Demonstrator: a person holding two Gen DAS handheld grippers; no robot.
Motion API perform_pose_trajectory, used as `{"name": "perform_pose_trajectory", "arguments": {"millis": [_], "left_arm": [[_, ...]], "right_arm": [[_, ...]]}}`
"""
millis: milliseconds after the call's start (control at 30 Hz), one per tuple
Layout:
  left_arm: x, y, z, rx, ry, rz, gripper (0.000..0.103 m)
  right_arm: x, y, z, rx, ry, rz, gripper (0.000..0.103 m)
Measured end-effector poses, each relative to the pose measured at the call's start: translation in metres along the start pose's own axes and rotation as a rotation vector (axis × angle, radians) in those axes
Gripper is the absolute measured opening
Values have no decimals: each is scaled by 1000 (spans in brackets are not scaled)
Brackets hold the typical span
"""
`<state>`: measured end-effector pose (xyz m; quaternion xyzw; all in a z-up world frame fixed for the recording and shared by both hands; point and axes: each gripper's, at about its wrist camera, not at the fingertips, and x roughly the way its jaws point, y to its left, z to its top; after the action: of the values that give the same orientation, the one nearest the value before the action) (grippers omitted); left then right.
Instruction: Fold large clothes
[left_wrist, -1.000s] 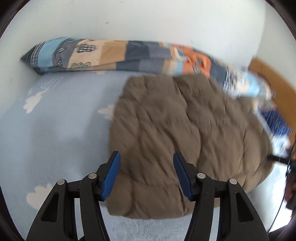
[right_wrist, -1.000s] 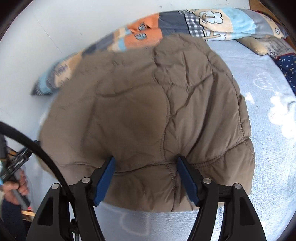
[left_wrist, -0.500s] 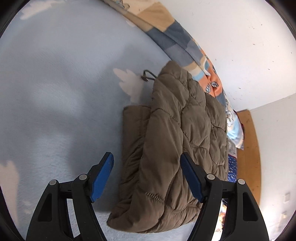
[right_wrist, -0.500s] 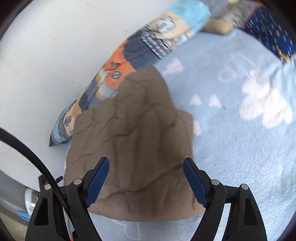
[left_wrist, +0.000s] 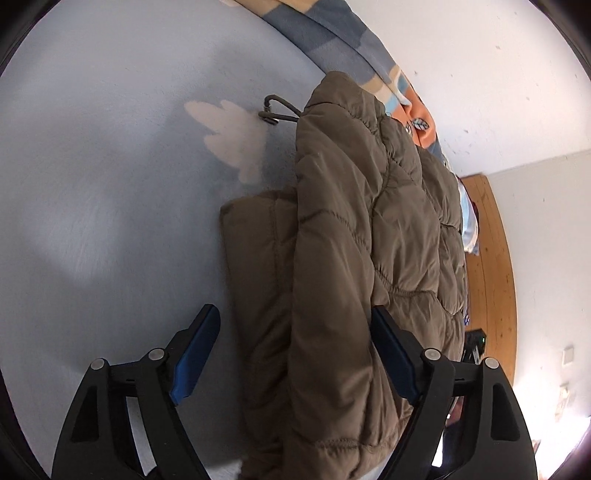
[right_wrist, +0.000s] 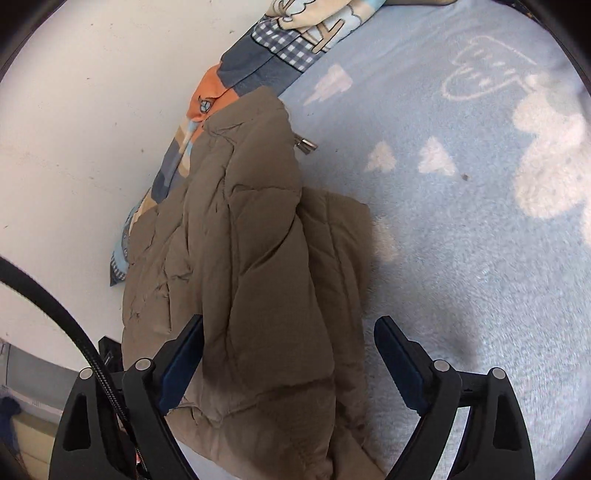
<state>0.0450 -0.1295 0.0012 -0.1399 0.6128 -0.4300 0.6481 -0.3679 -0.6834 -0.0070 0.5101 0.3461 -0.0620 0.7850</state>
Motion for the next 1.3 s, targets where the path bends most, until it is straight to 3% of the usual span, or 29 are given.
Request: {"name": "perform_pose_trajectory", "arguments": {"millis": [300, 500, 533, 600, 633, 667, 733, 833, 967, 1133, 1300], "left_arm": [[31, 5, 42, 109, 159, -75, 89], [50, -10, 68, 166, 221, -59, 91], [54, -15, 71, 179, 221, -47, 90], [53, -28, 71, 225, 196, -18, 79], [49, -33, 68, 248, 189, -27, 61], [45, -39, 67, 263, 175, -38, 52], [39, -51, 62, 307, 148, -30, 43], [33, -64, 60, 314, 122, -7, 36], [16, -79, 49, 321, 67, 47, 31], [-12, -93, 36, 320, -12, 36, 28], [-29, -107, 20, 338, -34, 47, 27]], "right_arm": [[46, -7, 37, -99, 140, 93, 103], [91, 18, 63, -248, 271, 138, 103], [97, 21, 67, -260, 279, 145, 103], [101, 27, 68, -288, 285, 143, 103], [101, 30, 66, -305, 275, 139, 93], [101, 34, 63, -326, 267, 145, 84], [87, 41, 49, -368, 224, 173, 61], [72, 51, 39, -428, 167, 139, 49], [60, 72, 31, -502, 110, 92, 44], [37, 89, 25, -548, 58, 91, 40], [17, 96, 20, -573, 36, 92, 40]]}}
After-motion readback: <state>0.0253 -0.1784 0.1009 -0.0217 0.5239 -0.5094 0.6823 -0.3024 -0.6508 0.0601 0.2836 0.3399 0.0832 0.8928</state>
